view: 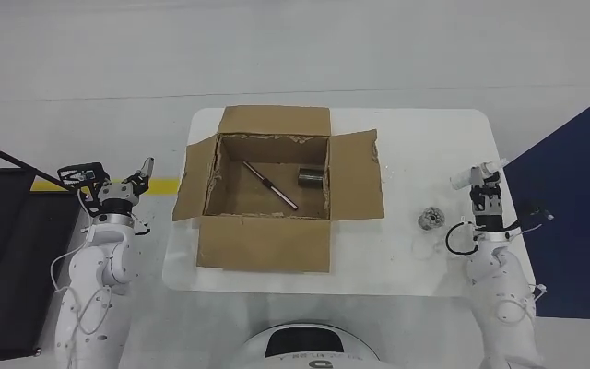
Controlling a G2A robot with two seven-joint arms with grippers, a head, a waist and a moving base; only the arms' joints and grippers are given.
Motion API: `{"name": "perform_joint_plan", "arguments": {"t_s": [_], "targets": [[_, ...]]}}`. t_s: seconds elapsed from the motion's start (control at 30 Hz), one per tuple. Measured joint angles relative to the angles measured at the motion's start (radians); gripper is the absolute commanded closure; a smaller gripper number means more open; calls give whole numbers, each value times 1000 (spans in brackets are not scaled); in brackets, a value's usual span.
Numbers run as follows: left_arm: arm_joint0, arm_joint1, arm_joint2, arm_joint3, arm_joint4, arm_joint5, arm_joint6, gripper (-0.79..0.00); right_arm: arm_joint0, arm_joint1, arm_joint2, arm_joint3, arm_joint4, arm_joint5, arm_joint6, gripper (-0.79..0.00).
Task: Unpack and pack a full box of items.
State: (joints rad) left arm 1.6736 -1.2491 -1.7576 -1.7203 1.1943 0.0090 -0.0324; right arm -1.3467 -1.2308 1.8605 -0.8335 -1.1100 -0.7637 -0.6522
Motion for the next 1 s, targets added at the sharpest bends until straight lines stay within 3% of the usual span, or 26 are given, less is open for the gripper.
{"name": "perform_joint_plan", "arguments": {"t_s": [0.27,0.47,1.0], "targets": [[0,0,0,0,0,0,0,-785,-21,3,-4,-53,-72,262,74,0],[0,0,0,0,0,0,0,-785,-40,9,-3,-69,-104,335,134,0],[0,0,0,0,0,0,0,-785,-55,17,-14,-83,-85,308,143,-22]]}}
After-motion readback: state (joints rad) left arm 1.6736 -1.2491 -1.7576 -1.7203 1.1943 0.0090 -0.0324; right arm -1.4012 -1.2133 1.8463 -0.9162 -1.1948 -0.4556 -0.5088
